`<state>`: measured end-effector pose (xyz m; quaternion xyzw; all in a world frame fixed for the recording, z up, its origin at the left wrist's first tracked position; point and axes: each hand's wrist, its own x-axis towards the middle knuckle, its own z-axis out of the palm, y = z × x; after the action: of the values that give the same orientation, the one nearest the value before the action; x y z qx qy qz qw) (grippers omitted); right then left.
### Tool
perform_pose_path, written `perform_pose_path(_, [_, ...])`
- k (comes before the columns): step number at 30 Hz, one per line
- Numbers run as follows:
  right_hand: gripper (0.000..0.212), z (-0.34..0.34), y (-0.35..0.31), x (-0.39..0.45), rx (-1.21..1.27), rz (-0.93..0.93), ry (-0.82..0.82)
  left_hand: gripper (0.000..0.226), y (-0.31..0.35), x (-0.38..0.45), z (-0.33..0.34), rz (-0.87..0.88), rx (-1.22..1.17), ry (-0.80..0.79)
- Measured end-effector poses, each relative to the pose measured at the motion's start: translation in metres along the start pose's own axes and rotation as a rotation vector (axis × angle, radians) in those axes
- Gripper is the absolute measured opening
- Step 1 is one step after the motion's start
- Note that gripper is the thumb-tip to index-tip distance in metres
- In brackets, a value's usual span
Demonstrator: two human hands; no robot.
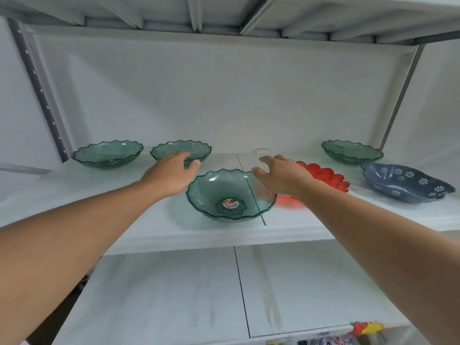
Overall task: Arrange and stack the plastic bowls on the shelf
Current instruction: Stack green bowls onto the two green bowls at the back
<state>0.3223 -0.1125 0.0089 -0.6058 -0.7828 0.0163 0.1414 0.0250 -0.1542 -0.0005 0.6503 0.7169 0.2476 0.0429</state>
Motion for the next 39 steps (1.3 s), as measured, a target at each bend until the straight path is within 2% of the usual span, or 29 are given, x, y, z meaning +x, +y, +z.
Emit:
perform_pose_path(5, [0.073,-0.004,0.014,-0.028,0.038,-0.048,-0.044,0.077,0.016,-0.031,0.003,-0.090,0.022,0.006])
perform_pose_path(9, [0.071,-0.007,0.018,-0.044,0.061,-0.051,0.009,0.074,0.015,-0.045,0.008,-0.221,0.009,-0.023])
perform_pose_path(11, [0.069,-0.007,0.019,-0.049,0.065,-0.027,0.027,0.066,0.017,-0.048,0.016,-0.380,-0.125,-0.085])
perform_pose_path(14, [0.065,-0.008,0.023,-0.055,0.036,-0.011,0.020,0.044,0.024,-0.049,0.032,-0.528,-0.517,-0.217])
perform_pose_path(17, [0.061,-0.011,0.029,-0.057,0.022,-0.002,0.038,0.029,0.034,-0.047,0.041,-0.483,-0.636,-0.252])
perform_pose_path(23, [0.061,-0.027,0.058,-0.057,-0.010,0.065,0.096,0.027,0.052,-0.016,0.020,-0.413,-0.705,-0.083])
perform_pose_path(27, [0.066,-0.048,0.088,-0.057,-0.002,0.126,0.106,0.031,0.079,0.005,0.006,-0.378,-0.737,-0.054])
perform_pose_path(35, [0.069,-0.077,0.195,-0.049,-0.038,0.210,0.134,0.030,0.176,0.035,0.046,-0.331,-0.726,-0.086])
perform_pose_path(39, [0.070,-0.079,0.263,-0.033,-0.031,0.172,0.130,0.030,0.229,0.055,0.081,-0.334,-0.702,-0.083])
